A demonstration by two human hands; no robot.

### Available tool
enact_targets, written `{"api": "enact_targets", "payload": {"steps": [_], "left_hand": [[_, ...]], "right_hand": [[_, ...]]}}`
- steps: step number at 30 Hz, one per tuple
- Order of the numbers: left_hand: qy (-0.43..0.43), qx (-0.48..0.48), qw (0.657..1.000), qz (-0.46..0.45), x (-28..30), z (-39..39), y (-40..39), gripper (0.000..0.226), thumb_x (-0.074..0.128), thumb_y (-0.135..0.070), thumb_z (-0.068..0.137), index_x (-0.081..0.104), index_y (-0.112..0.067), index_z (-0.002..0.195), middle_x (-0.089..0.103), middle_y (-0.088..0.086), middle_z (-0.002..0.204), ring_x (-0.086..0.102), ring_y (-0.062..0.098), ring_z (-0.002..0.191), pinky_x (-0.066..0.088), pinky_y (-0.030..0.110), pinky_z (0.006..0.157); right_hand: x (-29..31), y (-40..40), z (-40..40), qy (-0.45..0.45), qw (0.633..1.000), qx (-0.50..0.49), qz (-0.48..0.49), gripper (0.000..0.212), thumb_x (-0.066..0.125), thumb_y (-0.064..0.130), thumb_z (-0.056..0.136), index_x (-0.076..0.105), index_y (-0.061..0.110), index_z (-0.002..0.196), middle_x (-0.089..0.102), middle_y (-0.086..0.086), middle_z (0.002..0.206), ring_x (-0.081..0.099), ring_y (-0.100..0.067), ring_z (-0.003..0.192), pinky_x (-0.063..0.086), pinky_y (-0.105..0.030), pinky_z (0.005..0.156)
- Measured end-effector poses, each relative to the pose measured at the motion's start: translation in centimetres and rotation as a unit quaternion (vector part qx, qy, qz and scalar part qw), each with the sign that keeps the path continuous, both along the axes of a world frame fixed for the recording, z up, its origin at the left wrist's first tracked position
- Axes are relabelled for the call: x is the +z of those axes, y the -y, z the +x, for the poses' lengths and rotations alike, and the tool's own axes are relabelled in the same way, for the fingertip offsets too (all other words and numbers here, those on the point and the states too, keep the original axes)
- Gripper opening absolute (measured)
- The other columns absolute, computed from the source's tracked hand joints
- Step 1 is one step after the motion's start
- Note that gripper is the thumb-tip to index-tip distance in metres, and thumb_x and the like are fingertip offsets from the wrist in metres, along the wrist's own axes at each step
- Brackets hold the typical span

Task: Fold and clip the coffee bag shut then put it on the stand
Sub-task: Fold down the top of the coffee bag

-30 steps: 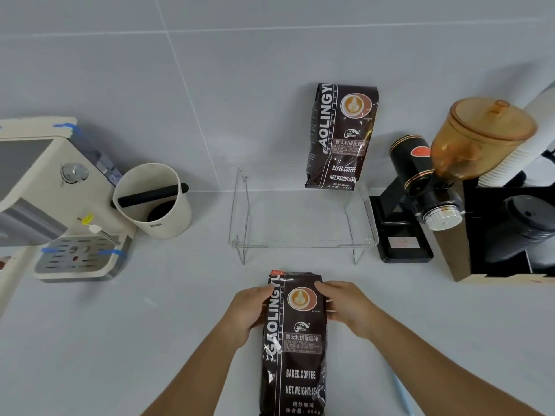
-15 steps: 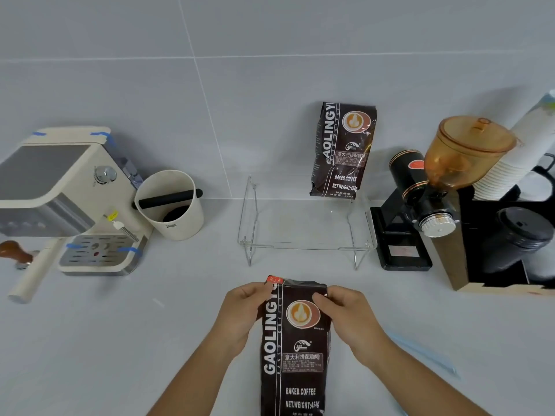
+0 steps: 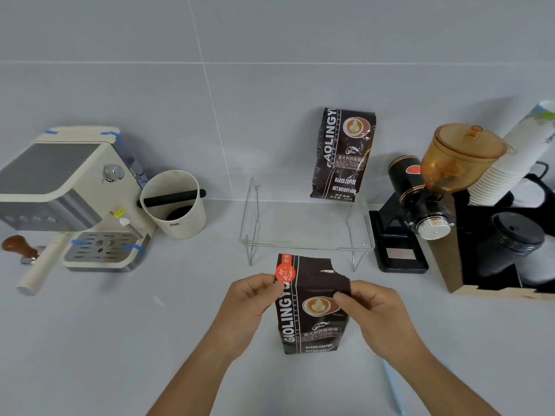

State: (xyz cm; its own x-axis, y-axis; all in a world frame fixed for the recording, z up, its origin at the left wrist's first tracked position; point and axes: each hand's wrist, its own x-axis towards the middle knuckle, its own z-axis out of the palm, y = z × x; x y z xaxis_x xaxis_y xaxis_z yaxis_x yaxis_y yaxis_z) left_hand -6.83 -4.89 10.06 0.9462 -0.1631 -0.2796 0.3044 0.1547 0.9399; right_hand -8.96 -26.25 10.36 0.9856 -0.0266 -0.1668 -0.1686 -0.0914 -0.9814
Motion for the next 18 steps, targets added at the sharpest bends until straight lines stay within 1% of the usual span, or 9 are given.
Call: {"api": "enact_targets", "payload": {"steps": [2,4,7,9,11,13,14,16,18], "left_hand": [[0.004,-0.005,1.0,0.019,0.0,0.0,0.4,0.016,0.059,-0.009,0.089,0.075,-0.005,0.09,0.076,0.016,0.097,0.069,0.022,0.092,0.05,0.033,0.092],[0.002,-0.003,0.999,0.037,-0.2,-0.1,0.7,0.016,0.058,-0.009,0.09,0.074,-0.006,0.091,0.077,0.014,0.096,0.07,0.021,0.091,0.052,0.031,0.089],[0.004,-0.001,0.999,0.05,0.0,-0.2,1.1,0.016,0.059,-0.01,0.09,0.074,-0.007,0.093,0.077,0.011,0.095,0.071,0.019,0.091,0.054,0.027,0.085],[0.008,0.007,0.998,0.056,0.2,0.0,1.1,0.017,0.059,-0.014,0.091,0.075,-0.009,0.093,0.078,0.01,0.095,0.071,0.02,0.093,0.053,0.031,0.089],[0.014,0.024,0.997,0.065,0.5,0.4,0.9,0.017,0.059,-0.015,0.091,0.076,-0.01,0.091,0.077,0.01,0.095,0.071,0.021,0.094,0.052,0.036,0.093],[0.026,0.034,0.996,0.074,0.8,0.8,0.8,0.017,0.059,-0.015,0.091,0.076,-0.01,0.091,0.077,0.013,0.095,0.07,0.025,0.095,0.052,0.039,0.095],[0.031,0.033,0.996,0.079,0.9,1.0,0.8,0.017,0.06,-0.015,0.091,0.076,-0.01,0.09,0.077,0.013,0.094,0.07,0.026,0.095,0.052,0.04,0.095],[0.032,0.032,0.995,0.088,1.0,1.2,1.0,0.016,0.061,-0.016,0.09,0.077,-0.011,0.088,0.078,0.009,0.09,0.071,0.025,0.092,0.054,0.036,0.089],[0.033,0.035,0.994,0.094,1.2,1.3,1.3,0.015,0.063,-0.016,0.089,0.076,-0.01,0.085,0.078,0.007,0.086,0.073,0.019,0.084,0.055,0.029,0.081]], "right_hand": [[0.1,0.3,0.0,0.001,1.0,0.0,-0.002,0.03,0.063,-0.003,0.085,0.078,0.022,0.077,0.078,-0.003,0.079,0.071,-0.015,0.075,0.053,-0.019,0.064],[-0.1,0.5,-0.1,-0.005,1.0,0.0,-0.001,0.031,0.063,-0.004,0.084,0.078,0.021,0.078,0.078,-0.003,0.079,0.071,-0.016,0.076,0.053,-0.02,0.064],[-0.1,0.7,-0.3,-0.02,1.0,-0.01,0.012,0.028,0.064,-0.004,0.083,0.079,0.02,0.082,0.078,-0.007,0.084,0.072,-0.024,0.082,0.055,-0.033,0.072],[0.2,0.8,-0.3,-0.02,1.0,-0.004,0.016,0.029,0.066,-0.004,0.081,0.078,0.022,0.084,0.079,-0.006,0.087,0.073,-0.025,0.084,0.056,-0.038,0.076],[0.8,0.7,0.0,-0.016,0.999,-0.004,0.03,0.03,0.067,-0.005,0.081,0.077,0.022,0.087,0.079,-0.004,0.089,0.073,-0.022,0.084,0.059,-0.033,0.075],[1.6,0.6,0.6,-0.014,0.998,-0.024,0.06,0.029,0.067,-0.005,0.081,0.074,0.02,0.093,0.079,0.0,0.085,0.073,-0.015,0.082,0.058,-0.021,0.068],[1.9,0.5,1.0,-0.01,0.997,-0.03,0.065,0.028,0.066,-0.005,0.081,0.072,0.018,0.096,0.079,0.001,0.083,0.073,-0.013,0.08,0.057,-0.017,0.064],[2.6,0.1,1.7,0.0,0.997,-0.025,0.07,0.028,0.065,-0.007,0.082,0.068,0.015,0.099,0.079,-0.002,0.08,0.073,-0.015,0.075,0.055,-0.016,0.059],[3.2,-0.4,2.1,0.007,0.997,-0.012,0.071,0.028,0.063,-0.008,0.083,0.063,0.014,0.1,0.078,-0.006,0.074,0.073,-0.017,0.069,0.054,-0.019,0.053]]}}
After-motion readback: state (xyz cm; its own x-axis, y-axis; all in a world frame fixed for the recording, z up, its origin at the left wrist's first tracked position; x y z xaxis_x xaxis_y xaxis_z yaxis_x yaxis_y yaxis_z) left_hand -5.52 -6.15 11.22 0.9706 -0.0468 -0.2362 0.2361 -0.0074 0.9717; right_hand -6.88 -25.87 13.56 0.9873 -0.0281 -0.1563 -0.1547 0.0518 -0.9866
